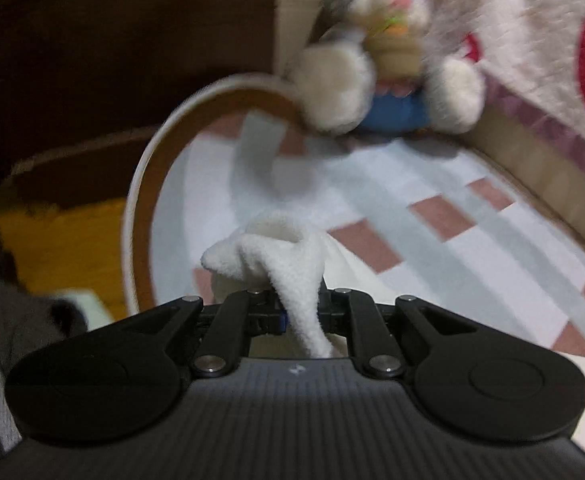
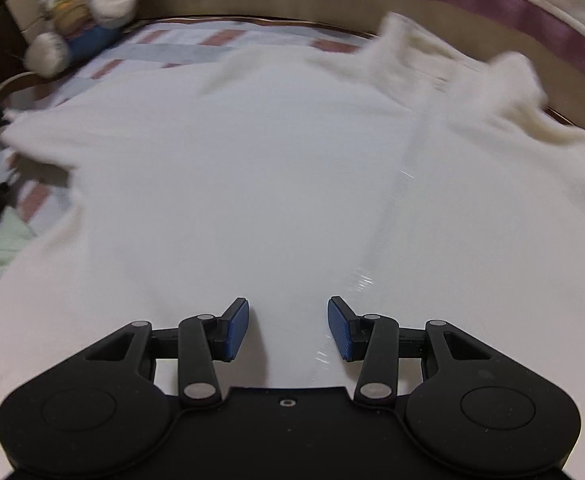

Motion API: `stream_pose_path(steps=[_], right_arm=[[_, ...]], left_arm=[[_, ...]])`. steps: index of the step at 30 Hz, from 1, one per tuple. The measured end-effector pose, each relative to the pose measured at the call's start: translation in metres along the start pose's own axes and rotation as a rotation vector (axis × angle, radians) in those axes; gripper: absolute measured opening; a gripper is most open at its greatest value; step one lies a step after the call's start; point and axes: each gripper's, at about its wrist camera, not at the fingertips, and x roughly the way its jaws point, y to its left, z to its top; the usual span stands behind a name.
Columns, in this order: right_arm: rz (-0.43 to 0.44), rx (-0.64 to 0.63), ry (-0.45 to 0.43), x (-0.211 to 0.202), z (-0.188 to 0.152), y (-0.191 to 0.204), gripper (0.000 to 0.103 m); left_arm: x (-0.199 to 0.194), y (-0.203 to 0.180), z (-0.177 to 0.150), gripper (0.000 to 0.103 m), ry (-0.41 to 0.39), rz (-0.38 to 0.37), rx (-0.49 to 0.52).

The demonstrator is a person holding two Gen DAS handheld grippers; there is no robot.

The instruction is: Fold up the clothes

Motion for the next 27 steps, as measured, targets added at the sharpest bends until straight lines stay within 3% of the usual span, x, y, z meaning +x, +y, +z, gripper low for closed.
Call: stream_pose_path(steps=[3, 6, 10, 14, 18, 22, 24, 27], right_arm=[[-0.045, 0.001, 0.005, -0.007, -0.008, -0.011, 0.049], [-0.065, 0.040, -0.003, -0.013, -0.012, -0.023, 0.049], [-0.061, 0.119, -0.037, -0.018, -0.014, -0.036, 0.049], [-0.021, 0.222, -0.090, -0.022, -0.010, -0.049, 0.049], [-0.030, 0.209, -0.093, -0.022, -0.005, -0.043, 0.049], [-0.061, 0.190, -0.131, -0.032, -0.001, -0.038, 0.049], [-0.118, 0.237, -0.220, -0.045, 0.004, -0.039, 0.049], [-0.069, 0.315, -0.294, -0.061, 0.013, -0.042, 0.049]], left_arm=[[-0.002, -0.007, -0.004, 0.010, 0.003, -0.019, 0.024], [-0.013, -0.015, -0.001, 0.010, -0.015, -0.114, 0.028], [-0.037, -0.023, 0.005, 0.010, -0.025, -0.327, -0.037], [-0.073, -0.047, 0.003, 0.010, -0.057, -0.553, 0.008], [-0.112, -0.073, -0.005, 0.011, -0.066, -0.772, 0.054], [-0.145, -0.110, -0.027, 0.011, 0.024, -0.982, 0.102], [-0.165, -0.130, -0.042, 0.011, 0.066, -1.080, 0.127], [-0.195, -0.168, -0.072, 0.013, 0.130, -1.218, 0.189]])
